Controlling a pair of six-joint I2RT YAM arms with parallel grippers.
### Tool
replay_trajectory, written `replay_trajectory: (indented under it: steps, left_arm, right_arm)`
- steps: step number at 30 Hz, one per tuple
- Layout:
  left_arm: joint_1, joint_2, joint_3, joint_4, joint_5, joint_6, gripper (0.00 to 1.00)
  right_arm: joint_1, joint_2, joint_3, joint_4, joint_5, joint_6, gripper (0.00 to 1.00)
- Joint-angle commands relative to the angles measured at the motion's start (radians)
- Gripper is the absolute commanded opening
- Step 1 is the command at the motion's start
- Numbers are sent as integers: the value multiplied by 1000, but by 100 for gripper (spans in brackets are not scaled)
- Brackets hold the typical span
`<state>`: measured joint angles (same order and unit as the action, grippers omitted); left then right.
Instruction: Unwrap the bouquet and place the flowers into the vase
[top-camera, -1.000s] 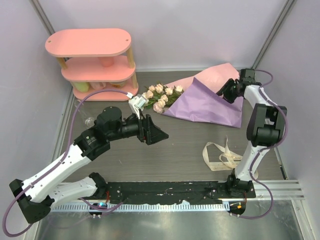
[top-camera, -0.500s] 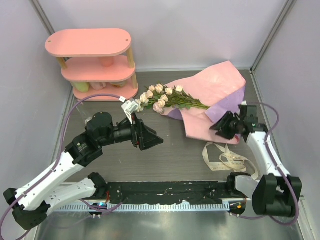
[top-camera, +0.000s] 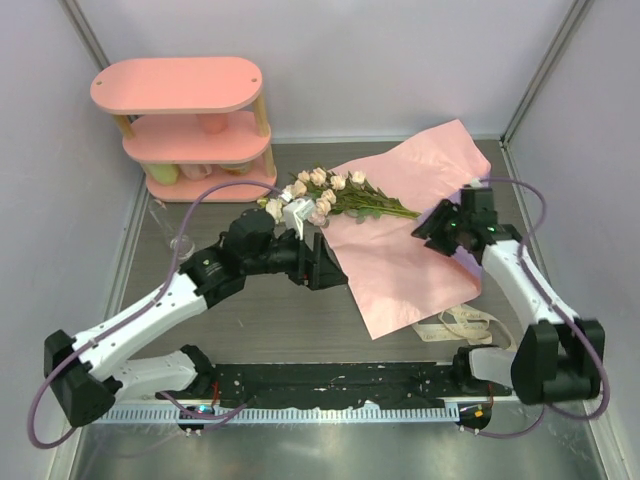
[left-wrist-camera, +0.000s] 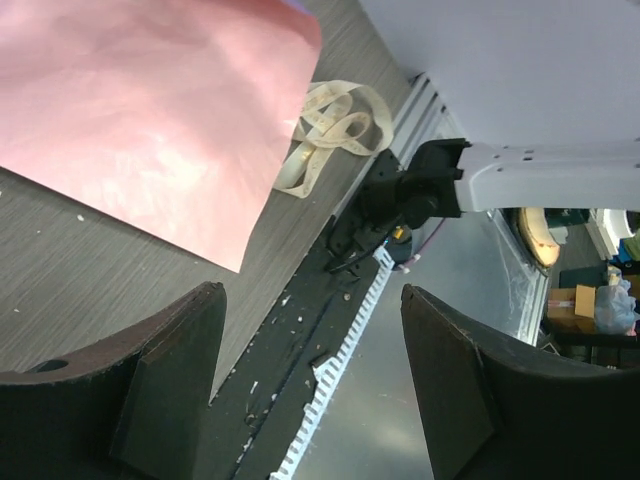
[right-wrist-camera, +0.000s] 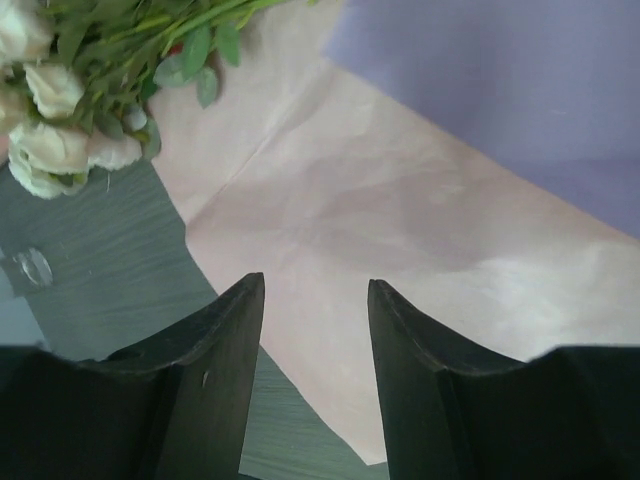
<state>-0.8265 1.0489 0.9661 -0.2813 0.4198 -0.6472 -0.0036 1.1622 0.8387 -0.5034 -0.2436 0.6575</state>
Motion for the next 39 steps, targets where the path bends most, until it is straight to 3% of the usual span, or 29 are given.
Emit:
replay_trajectory:
  steps: [1, 5, 11, 15, 16, 19, 25, 31, 35, 39]
  left_arm:
    - [1, 91, 62, 109, 4, -3, 74]
    - [1, 152, 66, 140, 0, -8, 74]
    - [0, 186, 48, 169, 4, -34, 73]
    - [-2, 175, 39, 160, -4, -35, 73]
    - [0, 168, 37, 156, -9, -34, 73]
    - [0, 160, 31, 156, -13, -31, 73]
    - [0, 180, 25, 172, 22, -25, 73]
    - [-2, 139, 14, 125, 17, -2, 73]
    - [0, 74, 8, 68, -10, 20, 73]
    - [0, 25, 6, 25, -56, 43, 74]
  right_arm:
    - [245, 167, 167, 140, 191, -22, 50]
    - [341, 327, 223, 160, 415, -56, 49]
    - [361, 508, 261, 184, 742, -55, 49]
    - [361, 519, 247, 183, 970, -87, 48]
    - [361, 493, 229, 174, 1080, -85, 49]
    - [323, 411, 166, 155, 1223, -75, 49]
    - [-45, 248, 36, 112, 1075, 16, 50]
    - [-258, 171, 2, 161, 1045, 53, 50]
    - [-218, 195, 54, 210, 723, -16, 48]
    - [-99, 156, 47, 305, 556, -53, 53]
